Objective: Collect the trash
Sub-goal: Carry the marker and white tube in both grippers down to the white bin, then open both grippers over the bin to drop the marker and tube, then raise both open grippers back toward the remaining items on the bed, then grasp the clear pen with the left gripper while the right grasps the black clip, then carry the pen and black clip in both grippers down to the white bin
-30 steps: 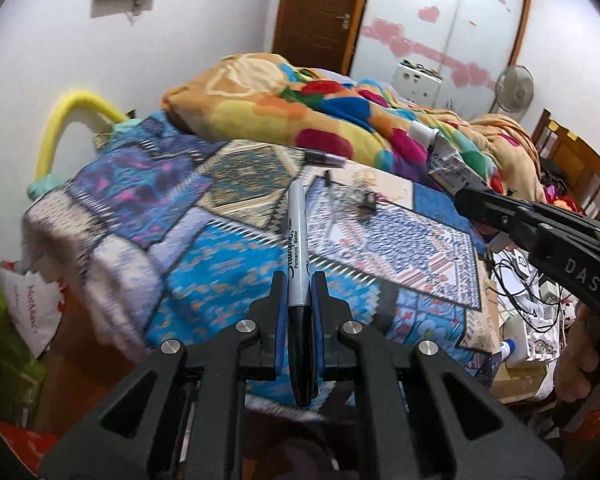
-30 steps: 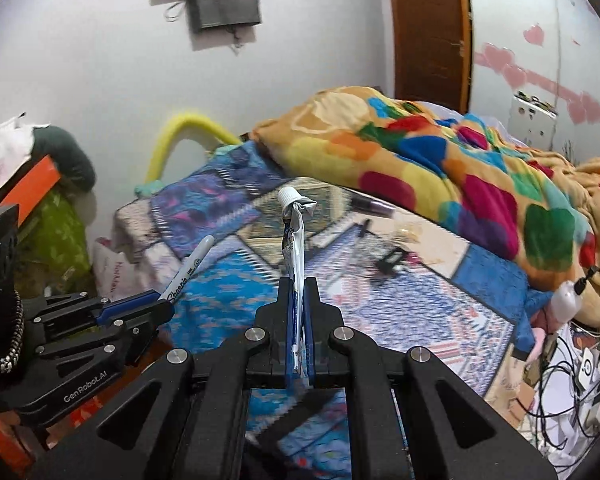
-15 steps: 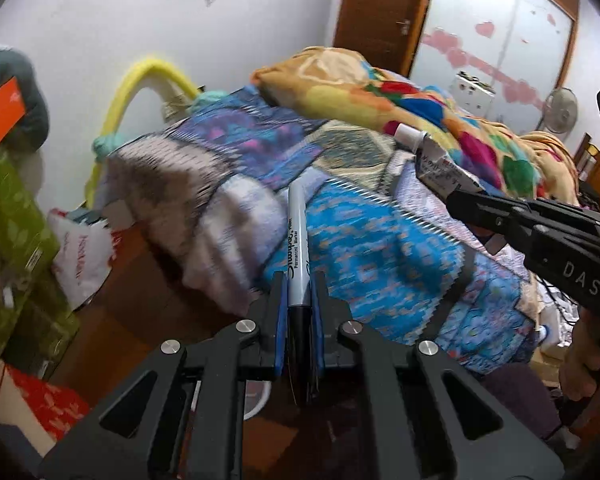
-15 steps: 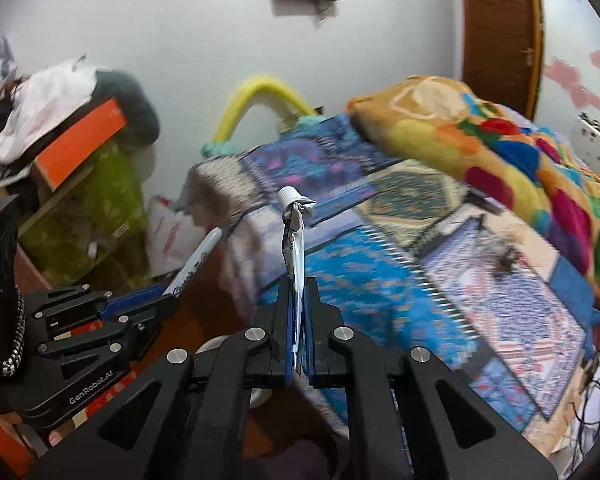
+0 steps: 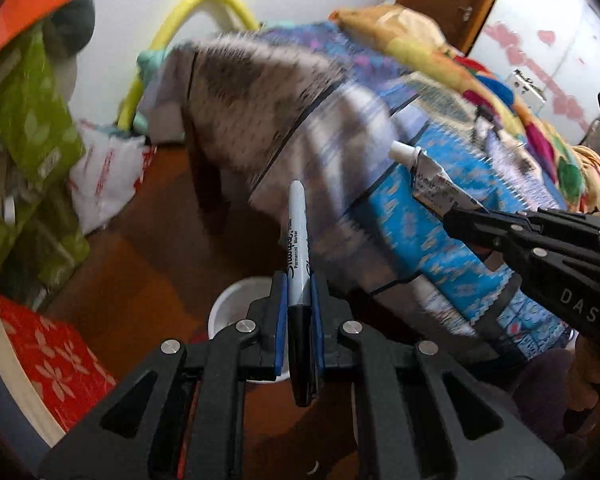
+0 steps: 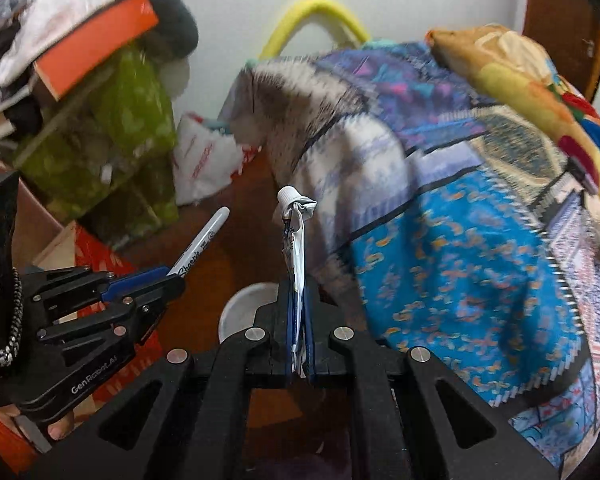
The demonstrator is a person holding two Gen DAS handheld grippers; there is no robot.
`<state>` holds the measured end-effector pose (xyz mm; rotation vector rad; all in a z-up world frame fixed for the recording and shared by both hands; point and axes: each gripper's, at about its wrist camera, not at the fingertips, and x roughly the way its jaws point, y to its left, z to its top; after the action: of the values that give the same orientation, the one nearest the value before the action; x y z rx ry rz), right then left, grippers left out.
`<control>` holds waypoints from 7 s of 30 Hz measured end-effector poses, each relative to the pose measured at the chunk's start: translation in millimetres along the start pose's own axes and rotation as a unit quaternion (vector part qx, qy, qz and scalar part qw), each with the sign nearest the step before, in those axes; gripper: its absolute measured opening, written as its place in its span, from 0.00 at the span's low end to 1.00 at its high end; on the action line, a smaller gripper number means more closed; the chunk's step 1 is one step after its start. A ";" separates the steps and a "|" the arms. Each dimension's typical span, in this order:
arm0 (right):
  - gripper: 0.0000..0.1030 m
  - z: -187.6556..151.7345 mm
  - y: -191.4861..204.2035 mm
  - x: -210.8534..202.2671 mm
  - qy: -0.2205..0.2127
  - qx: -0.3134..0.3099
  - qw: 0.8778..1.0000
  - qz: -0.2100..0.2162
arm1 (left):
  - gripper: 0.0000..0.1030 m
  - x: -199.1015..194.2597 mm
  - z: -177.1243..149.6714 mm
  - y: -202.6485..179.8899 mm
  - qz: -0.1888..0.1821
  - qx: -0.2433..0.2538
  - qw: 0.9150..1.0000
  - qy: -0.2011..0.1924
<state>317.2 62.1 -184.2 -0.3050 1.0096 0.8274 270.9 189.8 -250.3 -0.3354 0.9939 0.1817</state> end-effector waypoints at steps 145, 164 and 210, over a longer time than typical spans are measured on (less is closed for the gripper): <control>0.37 -37.2 -366.7 -46.1 -0.056 0.195 0.964 -0.171 | 0.23 157.9 123.6 -360.6 -0.086 0.243 0.966 0.000; 0.21 -48.4 -355.8 -86.9 -0.091 0.212 0.960 -0.162 | 0.07 151.9 125.7 -363.4 -0.072 0.220 0.973 -0.021; 0.21 11.6 -39.9 -115.4 -0.122 0.024 0.992 -0.017 | 0.07 -86.3 35.1 -76.8 0.004 0.060 0.994 -0.093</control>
<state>322.8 -11.9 -86.5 -0.1737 0.7925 0.7873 275.5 130.8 -145.1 -0.2014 0.8177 0.1572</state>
